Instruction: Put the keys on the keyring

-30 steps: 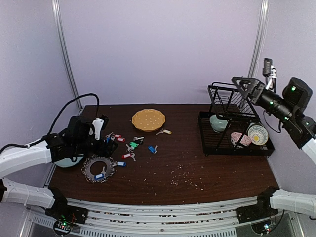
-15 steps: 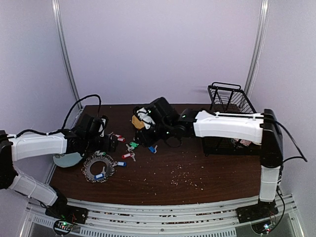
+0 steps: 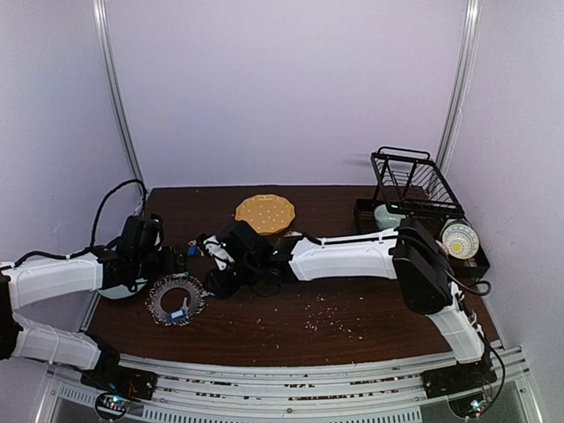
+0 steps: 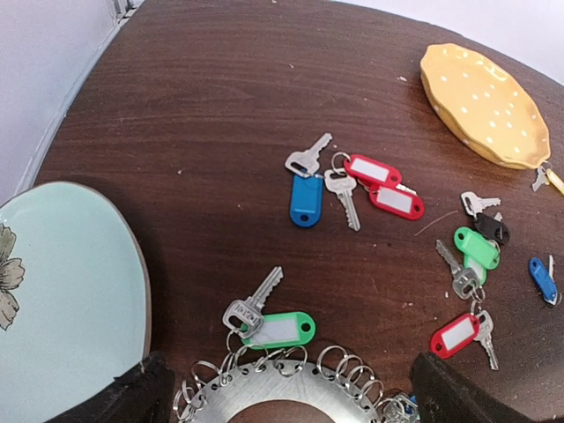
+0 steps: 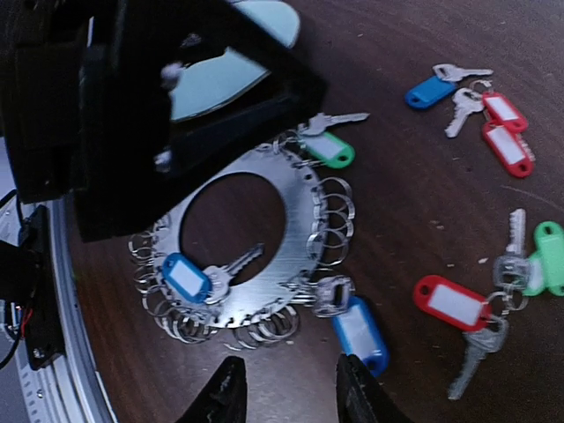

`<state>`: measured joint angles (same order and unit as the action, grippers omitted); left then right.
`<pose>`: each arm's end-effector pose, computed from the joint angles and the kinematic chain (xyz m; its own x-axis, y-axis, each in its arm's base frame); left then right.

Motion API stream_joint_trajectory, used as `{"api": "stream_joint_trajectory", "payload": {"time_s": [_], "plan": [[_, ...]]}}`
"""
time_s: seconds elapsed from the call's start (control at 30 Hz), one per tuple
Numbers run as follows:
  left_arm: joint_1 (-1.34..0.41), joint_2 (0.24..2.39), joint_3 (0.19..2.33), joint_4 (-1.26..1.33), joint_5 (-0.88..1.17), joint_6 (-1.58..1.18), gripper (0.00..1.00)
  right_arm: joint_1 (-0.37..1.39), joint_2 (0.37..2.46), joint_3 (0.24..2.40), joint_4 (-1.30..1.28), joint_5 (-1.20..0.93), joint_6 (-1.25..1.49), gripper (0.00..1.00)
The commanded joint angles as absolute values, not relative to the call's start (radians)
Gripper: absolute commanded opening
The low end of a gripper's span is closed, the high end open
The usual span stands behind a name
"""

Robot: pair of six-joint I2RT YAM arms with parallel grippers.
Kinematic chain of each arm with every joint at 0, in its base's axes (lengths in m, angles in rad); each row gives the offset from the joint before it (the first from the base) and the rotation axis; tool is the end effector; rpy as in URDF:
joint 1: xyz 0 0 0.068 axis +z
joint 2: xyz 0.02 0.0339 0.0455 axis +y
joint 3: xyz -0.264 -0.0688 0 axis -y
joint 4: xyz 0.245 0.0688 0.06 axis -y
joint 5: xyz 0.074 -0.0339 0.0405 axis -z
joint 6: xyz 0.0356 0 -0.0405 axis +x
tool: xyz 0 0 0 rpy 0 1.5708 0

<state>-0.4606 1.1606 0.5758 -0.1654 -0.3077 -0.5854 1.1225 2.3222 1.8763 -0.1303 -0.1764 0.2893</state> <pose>0.2118 -0.0931 0.1968 -0.6334 -0.2735 -0.7238 -0.1498 0.9611 -0.2321 0.2278 0.4881 0.1955 -0.4976 -0.3867 -0.7764 -0.8441 0.4219 0.3309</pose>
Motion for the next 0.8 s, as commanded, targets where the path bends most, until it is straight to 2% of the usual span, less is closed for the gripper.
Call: {"api": "stream_joint_trajectory", "payload": {"time_s": [0.0,0.17,0.37,0.57,0.77], "plan": [[-0.446,1.155,0.558,-0.108,-0.314,-0.609,0.97,1.181,2.376,1.888,-0.037,-0.271,0.322,0.37],[-0.445,1.158,0.545,-0.084,-0.298,-0.604,0.97,1.222,2.404,1.880,-0.068,-0.266,0.093,0.30],[-0.445,1.164,0.549,-0.080,-0.285,-0.593,0.97,1.245,2.385,1.811,-0.038,-0.147,-0.227,0.26],[-0.440,1.154,0.546,-0.074,-0.297,-0.587,0.97,1.250,2.437,1.838,0.009,-0.105,-0.282,0.20],[-0.436,1.157,0.550,-0.070,-0.288,-0.576,0.97,1.250,2.500,1.906,-0.024,-0.092,-0.305,0.20]]}}
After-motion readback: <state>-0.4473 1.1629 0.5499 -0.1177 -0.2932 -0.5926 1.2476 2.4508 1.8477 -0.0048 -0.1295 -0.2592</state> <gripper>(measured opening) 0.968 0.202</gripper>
